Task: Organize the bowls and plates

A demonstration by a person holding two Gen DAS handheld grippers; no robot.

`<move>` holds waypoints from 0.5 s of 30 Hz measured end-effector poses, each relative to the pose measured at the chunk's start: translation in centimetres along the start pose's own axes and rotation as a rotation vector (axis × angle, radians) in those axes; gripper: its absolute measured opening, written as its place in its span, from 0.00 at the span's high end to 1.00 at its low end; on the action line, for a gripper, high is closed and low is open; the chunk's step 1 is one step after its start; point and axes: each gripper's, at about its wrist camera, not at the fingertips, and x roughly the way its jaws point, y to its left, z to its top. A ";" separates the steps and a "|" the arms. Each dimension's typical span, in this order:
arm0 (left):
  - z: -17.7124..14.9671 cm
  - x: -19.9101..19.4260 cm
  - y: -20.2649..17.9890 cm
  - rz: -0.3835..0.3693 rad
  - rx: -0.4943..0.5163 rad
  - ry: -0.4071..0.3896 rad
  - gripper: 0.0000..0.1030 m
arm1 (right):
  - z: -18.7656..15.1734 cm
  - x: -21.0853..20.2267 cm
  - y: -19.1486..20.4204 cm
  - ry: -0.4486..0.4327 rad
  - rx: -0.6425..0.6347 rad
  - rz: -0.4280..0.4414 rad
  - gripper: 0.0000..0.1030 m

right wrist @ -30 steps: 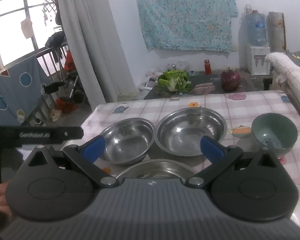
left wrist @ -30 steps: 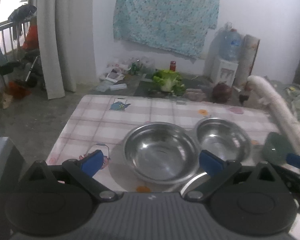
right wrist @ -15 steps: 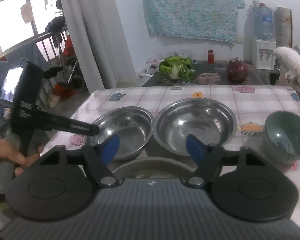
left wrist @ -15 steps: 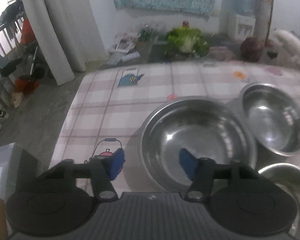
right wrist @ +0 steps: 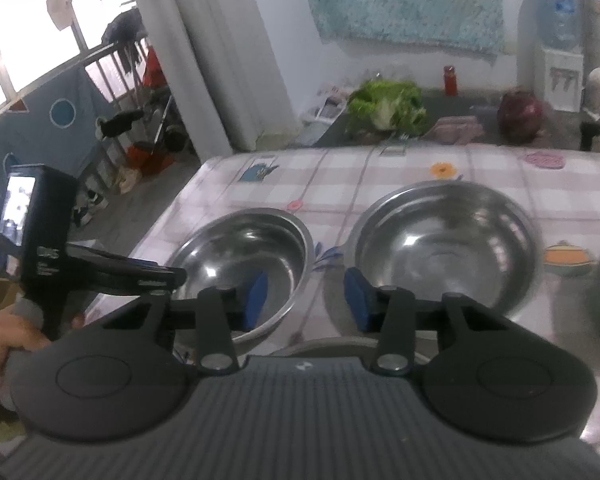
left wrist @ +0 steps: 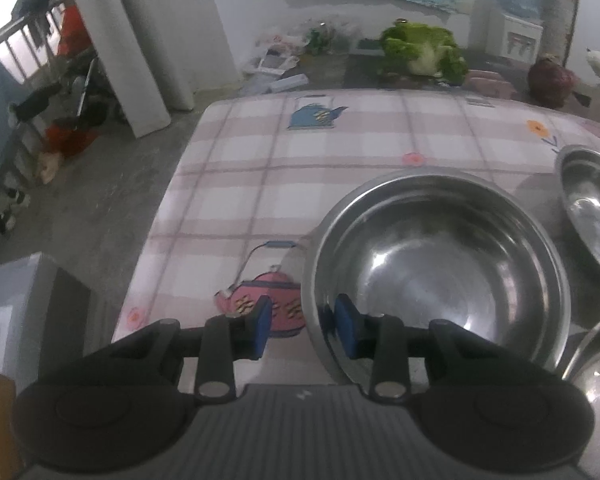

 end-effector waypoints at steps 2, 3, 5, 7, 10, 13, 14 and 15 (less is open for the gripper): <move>-0.2 0.0 0.8 -0.022 -0.020 0.011 0.64 | 0.2 1.6 0.6 0.024 -0.017 0.008 0.63; -0.3 0.0 1.1 -0.031 -0.024 0.015 0.64 | 0.3 2.5 1.0 0.037 -0.028 0.010 0.64; -0.4 0.2 1.4 -0.044 -0.032 0.019 0.62 | 0.7 4.4 1.6 0.072 -0.042 0.016 0.64; -0.5 0.4 1.5 -0.051 -0.039 0.027 0.58 | 1.0 6.3 2.1 0.106 -0.058 0.014 0.65; -0.4 1.0 1.5 -0.054 -0.040 0.041 0.56 | 1.3 8.5 2.5 0.151 -0.076 0.006 0.69; -0.3 1.2 1.4 -0.066 -0.047 0.051 0.60 | 1.2 10.3 2.4 0.196 -0.065 0.011 0.77; -0.3 1.2 1.4 -0.070 -0.050 0.053 0.63 | 1.1 10.7 2.3 0.209 -0.056 0.015 0.79; -0.2 1.2 1.3 -0.073 -0.051 0.054 0.65 | 1.0 11.3 2.0 0.219 -0.048 0.019 0.84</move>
